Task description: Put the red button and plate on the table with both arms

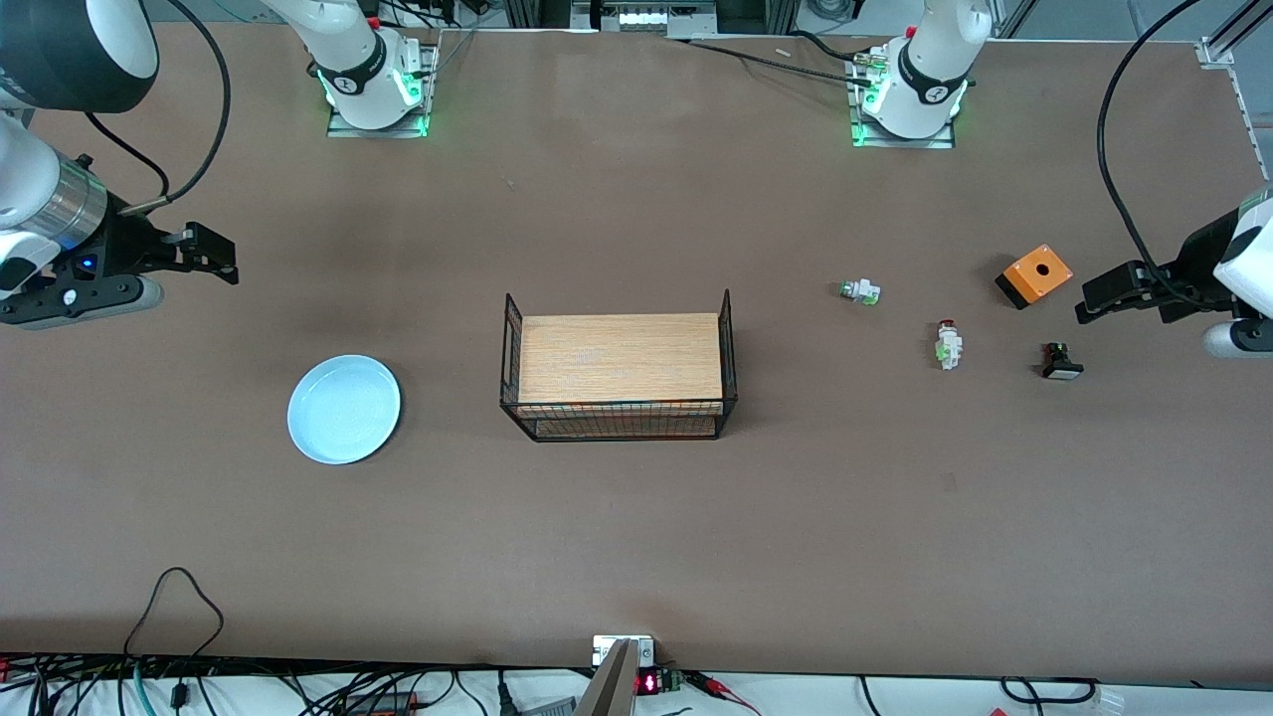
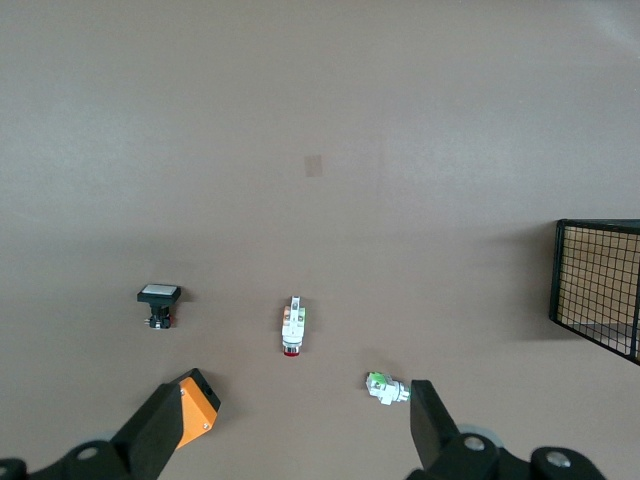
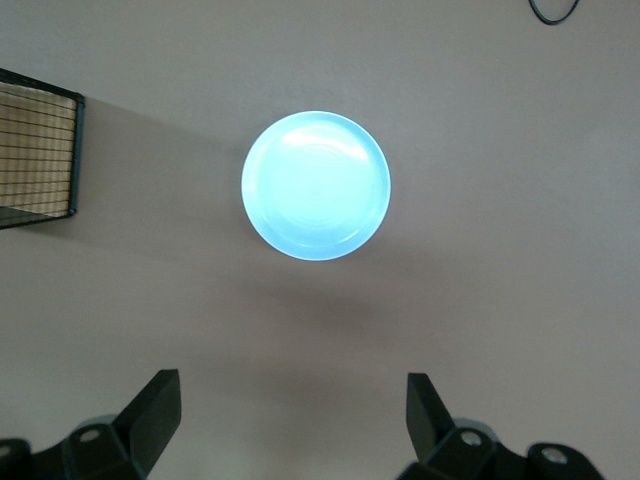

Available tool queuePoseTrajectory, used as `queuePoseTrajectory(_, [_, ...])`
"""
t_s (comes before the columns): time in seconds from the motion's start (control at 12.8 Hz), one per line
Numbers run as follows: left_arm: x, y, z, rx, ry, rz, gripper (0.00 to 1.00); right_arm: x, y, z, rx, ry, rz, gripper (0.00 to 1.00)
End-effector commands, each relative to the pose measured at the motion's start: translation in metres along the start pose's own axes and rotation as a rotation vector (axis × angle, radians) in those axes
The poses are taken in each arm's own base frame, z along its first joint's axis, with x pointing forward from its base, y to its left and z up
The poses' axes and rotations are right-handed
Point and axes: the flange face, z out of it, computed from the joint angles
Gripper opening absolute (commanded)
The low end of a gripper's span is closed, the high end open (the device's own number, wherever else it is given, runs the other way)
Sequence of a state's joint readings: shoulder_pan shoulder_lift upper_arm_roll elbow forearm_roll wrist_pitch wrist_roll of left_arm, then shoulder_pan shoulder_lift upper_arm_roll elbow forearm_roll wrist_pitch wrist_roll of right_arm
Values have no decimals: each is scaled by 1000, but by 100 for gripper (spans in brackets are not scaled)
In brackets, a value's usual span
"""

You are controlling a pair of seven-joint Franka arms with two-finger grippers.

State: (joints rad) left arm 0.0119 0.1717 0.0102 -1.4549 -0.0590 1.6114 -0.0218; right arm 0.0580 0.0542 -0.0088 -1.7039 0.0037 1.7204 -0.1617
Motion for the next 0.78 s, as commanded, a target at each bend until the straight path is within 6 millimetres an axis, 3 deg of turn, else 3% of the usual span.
queuePoseTrajectory(0.0, [-16, 1, 1, 10, 24, -4, 100, -9, -3, -14, 28, 41, 9, 100])
queuePoseTrajectory(0.16, [-19, 3, -1, 11, 33, -1, 100, -12, -15, -22, 23, -3, 15, 100])
queuePoseTrajectory(0.55, [-24, 8, -3, 18, 18, -2, 100, -22, -14, -6, 41, -161, 50, 100])
queuePoseTrajectory(0.7, [-25, 8, -4, 18, 15, -10, 100, -23, -10, -9, 36, -151, 54, 100])
